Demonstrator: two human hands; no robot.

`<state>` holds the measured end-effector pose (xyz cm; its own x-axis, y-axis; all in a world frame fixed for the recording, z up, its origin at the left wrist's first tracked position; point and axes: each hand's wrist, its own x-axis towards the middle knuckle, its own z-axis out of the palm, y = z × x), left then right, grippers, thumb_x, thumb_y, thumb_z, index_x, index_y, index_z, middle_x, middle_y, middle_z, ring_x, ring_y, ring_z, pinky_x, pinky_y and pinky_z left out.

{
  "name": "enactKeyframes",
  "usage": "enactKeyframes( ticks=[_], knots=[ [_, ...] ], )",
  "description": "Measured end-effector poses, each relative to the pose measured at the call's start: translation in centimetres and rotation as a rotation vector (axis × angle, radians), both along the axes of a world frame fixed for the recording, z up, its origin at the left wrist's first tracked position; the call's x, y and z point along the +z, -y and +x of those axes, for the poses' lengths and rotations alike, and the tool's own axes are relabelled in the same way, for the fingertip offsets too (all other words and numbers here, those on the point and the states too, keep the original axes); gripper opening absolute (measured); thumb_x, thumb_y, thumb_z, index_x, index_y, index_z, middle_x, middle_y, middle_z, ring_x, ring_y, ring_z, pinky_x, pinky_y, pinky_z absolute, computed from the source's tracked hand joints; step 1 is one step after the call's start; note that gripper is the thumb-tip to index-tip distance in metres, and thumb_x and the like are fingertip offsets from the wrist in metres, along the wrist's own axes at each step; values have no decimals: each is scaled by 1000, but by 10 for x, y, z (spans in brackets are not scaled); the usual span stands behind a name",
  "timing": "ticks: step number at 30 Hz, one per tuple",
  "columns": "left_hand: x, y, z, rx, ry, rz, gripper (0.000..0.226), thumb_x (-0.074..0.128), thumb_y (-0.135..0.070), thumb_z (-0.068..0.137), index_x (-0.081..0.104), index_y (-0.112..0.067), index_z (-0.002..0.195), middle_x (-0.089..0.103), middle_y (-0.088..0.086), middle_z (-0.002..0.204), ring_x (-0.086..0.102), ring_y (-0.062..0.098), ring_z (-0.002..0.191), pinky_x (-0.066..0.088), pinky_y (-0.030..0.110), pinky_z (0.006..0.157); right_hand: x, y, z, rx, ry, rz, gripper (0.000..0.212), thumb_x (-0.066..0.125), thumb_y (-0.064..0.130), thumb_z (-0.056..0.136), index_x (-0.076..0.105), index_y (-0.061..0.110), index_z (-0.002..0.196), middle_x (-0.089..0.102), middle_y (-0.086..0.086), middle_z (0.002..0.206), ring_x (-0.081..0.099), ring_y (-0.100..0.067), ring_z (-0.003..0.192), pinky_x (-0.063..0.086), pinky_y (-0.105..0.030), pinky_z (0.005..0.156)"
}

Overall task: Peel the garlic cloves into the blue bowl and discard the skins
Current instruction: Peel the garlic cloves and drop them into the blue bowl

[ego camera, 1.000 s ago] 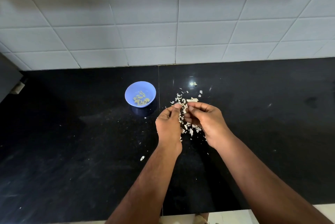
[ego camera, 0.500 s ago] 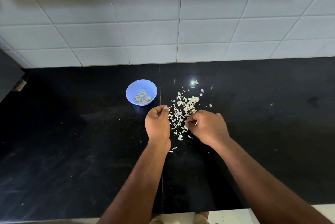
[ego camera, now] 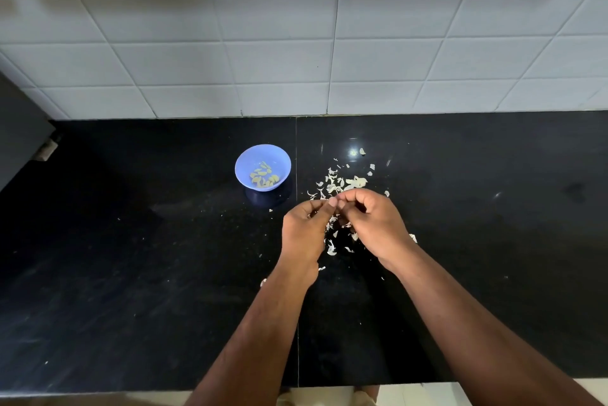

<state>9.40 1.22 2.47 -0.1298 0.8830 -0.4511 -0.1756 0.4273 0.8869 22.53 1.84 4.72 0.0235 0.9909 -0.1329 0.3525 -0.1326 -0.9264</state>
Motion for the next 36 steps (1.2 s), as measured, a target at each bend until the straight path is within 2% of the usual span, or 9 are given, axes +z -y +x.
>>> enactKeyframes(
  ticks=[4, 8, 14, 18, 23, 27, 30, 34, 36],
  knots=[
    [8, -5, 3, 40, 128, -31, 14, 75, -25, 99, 76, -11, 97, 61, -10, 61, 35, 4, 47, 32, 22, 45, 4, 0, -4, -40, -63, -1, 20, 62, 18, 105, 77, 29, 100, 76, 9, 87, 68, -12, 78, 60, -38, 80],
    [14, -4, 11, 60, 152, -1, 14, 73, -20, 100, 75, -7, 102, 64, -7, 66, 35, 4, 47, 30, 21, 44, 2, -2, -9, -130, -199, -32, 23, 59, 9, 104, 68, 29, 107, 69, 6, 85, 65, -11, 82, 57, -37, 84],
    [12, 0, 19, 98, 205, 54, 12, 69, -24, 103, 75, -16, 96, 56, -1, 68, 35, 5, 50, 32, 20, 46, 15, -12, -10, -249, -497, -306, 14, 60, 6, 101, 61, 18, 109, 57, 5, 63, 45, -8, 50, 38, -26, 52],
    [13, -1, 20, 155, 210, 54, 14, 71, -26, 102, 76, -14, 101, 46, -5, 61, 35, 5, 51, 35, 20, 47, 17, -12, -6, -302, -325, -263, 8, 59, 19, 104, 67, 16, 106, 49, 5, 61, 42, -8, 48, 36, -20, 41],
    [17, -4, 17, 176, 201, 110, 12, 70, -22, 103, 77, -13, 99, 62, -5, 68, 38, 3, 49, 35, 21, 47, 23, -7, -6, -90, -189, -252, 41, 53, 51, 105, 72, 17, 96, 52, 3, 59, 51, -13, 54, 40, -26, 50],
    [23, -3, 21, 196, 182, 79, 11, 69, -20, 103, 77, -12, 100, 61, -12, 61, 44, 0, 48, 37, 17, 48, 20, -7, -13, -66, -54, -129, 29, 57, 41, 106, 71, 17, 97, 63, -10, 79, 53, -28, 69, 48, -41, 67],
    [22, -2, 20, 232, 195, 14, 12, 70, -19, 102, 78, -12, 100, 62, -11, 62, 46, 1, 51, 38, 19, 50, 18, -7, -12, -52, 57, -13, 23, 62, 34, 104, 66, 21, 86, 56, 9, 69, 46, -3, 56, 41, -22, 56],
    [23, -4, 15, 244, 243, -90, 18, 74, -27, 100, 73, -14, 89, 50, -6, 59, 34, 7, 46, 31, 22, 43, 13, -4, -10, 5, 215, 123, 18, 68, 28, 100, 66, 26, 82, 66, 9, 75, 51, -3, 53, 37, -14, 51],
    [25, -5, 14, 242, 256, -103, 20, 74, -29, 100, 70, -14, 87, 55, -6, 58, 35, 6, 45, 31, 22, 42, 11, -2, -10, -1, 196, 135, 15, 67, 20, 99, 70, 30, 87, 71, 13, 82, 57, -4, 55, 42, -17, 52]
  ],
)
